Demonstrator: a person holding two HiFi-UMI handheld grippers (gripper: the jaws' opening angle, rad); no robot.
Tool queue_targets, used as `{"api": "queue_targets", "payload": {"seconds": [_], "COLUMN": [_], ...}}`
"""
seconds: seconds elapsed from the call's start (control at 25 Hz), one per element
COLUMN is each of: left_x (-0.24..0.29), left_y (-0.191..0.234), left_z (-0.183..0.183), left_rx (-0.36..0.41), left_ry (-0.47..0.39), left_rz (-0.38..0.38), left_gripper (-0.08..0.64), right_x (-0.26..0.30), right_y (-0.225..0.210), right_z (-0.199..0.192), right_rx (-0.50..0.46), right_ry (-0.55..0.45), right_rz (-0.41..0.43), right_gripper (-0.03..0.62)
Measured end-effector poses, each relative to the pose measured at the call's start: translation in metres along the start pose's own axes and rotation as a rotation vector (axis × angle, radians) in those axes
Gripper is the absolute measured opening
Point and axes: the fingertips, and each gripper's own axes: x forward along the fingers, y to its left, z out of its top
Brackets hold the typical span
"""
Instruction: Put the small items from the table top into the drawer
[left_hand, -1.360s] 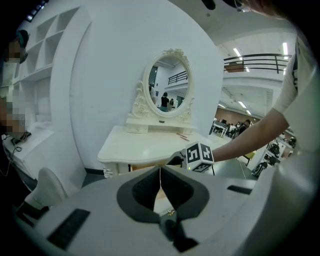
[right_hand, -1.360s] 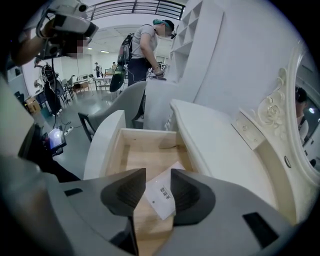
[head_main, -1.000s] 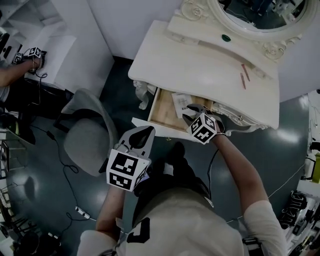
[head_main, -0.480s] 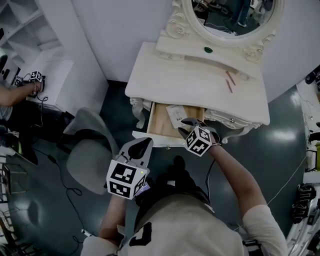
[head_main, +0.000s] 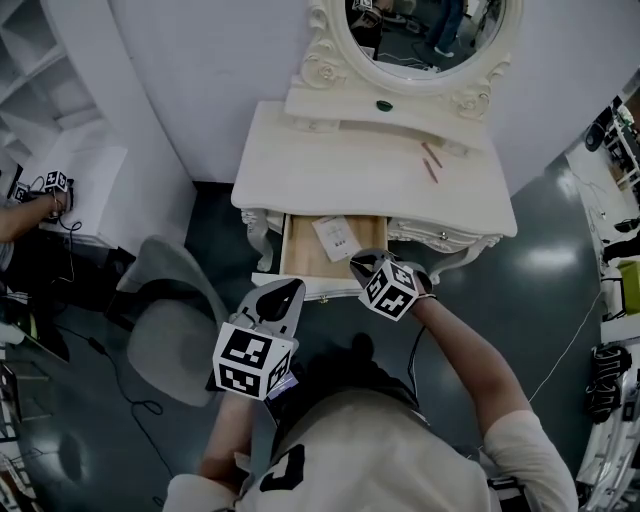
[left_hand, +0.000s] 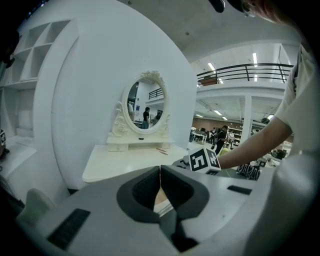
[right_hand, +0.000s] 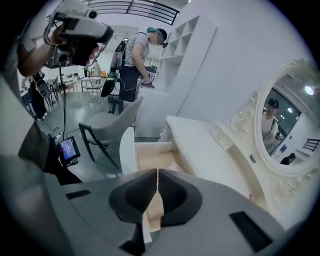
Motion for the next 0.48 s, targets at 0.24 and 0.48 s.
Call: {"api": "queue_targets", "payload": {"seconds": [0.24,0.48], "left_x": [0.014,0.040], "left_y": [-0.013,-0.037], "left_z": [0.004,0.014], "left_rx": [0.021,0.065], "left_ry": [0.009,0.027], "left_rz": [-0.034,-0.065], "left_gripper": [0.057,0.057], "right_x": [-0.014,-0.031], "right_y": [-0.007,-0.020], "right_z": [-0.007,-0.025], "right_rx": [0.019,0.064], "right_ry": [-0.014,-0.043], "right_rz": [-0.028,-0.042], "right_gripper": [0.034,0.034]}}
